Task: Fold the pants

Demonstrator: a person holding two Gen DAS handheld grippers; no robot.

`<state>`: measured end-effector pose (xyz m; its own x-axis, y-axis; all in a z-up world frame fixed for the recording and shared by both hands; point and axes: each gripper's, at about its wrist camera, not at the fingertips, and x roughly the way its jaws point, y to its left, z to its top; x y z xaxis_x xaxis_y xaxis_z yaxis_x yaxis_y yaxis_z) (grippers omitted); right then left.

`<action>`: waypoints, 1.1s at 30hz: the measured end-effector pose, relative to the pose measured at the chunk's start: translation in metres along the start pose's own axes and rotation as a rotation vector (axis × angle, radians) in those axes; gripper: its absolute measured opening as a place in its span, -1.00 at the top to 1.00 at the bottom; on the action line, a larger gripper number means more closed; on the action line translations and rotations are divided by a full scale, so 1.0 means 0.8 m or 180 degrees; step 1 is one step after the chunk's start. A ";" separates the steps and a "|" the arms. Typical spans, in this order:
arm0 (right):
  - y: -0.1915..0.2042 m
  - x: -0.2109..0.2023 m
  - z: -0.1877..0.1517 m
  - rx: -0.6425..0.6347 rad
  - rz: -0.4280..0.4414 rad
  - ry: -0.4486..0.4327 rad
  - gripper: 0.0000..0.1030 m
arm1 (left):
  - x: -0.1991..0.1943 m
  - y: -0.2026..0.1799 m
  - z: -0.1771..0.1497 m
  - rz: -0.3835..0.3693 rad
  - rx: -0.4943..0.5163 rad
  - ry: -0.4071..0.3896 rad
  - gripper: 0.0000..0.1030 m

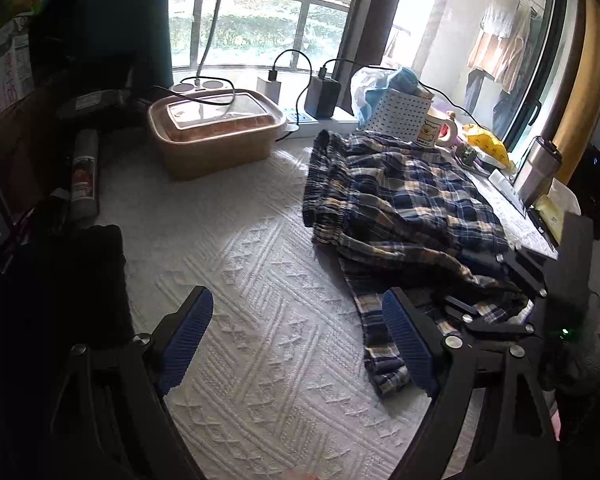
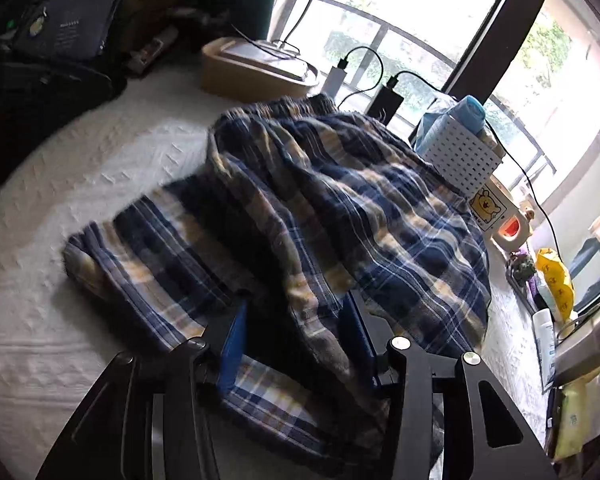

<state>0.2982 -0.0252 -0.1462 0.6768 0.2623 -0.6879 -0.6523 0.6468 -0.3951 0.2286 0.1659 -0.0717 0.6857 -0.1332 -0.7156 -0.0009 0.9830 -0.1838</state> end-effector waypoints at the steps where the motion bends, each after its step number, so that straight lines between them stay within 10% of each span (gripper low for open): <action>1: -0.001 0.002 0.001 -0.0005 -0.0024 -0.0035 -0.06 | 0.000 -0.003 0.000 0.0004 0.0003 0.0007 -0.67; 4: -0.008 0.006 0.008 0.0054 -0.0083 -0.0057 0.04 | -0.005 -0.011 0.000 0.0014 0.0011 -0.0008 -0.67; 6: -0.014 0.011 0.009 0.0116 0.0028 -0.0005 0.95 | -0.009 -0.014 0.001 0.0031 -0.0002 -0.0029 -0.67; 17: -0.070 -0.064 -0.005 0.0415 0.0370 -0.0293 0.97 | -0.016 -0.043 0.012 0.0257 -0.0117 -0.0022 -0.67; 27: -0.067 -0.040 -0.042 0.0616 0.0633 0.0008 0.95 | 0.003 -0.096 0.008 0.0300 0.0115 0.0026 -0.68; 30: -0.066 -0.051 -0.042 0.0647 0.0738 -0.0042 0.65 | 0.000 -0.103 0.008 0.0348 0.0168 -0.0009 -0.68; 33: -0.075 -0.073 -0.045 0.0793 0.0884 -0.0163 -0.68 | 0.001 -0.103 0.009 0.0359 0.0157 -0.0017 -0.68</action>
<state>0.2854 -0.1053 -0.1042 0.5060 0.4836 -0.7142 -0.7146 0.6988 -0.0331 0.2343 0.0858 -0.0522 0.6873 -0.0208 -0.7261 -0.0427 0.9967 -0.0689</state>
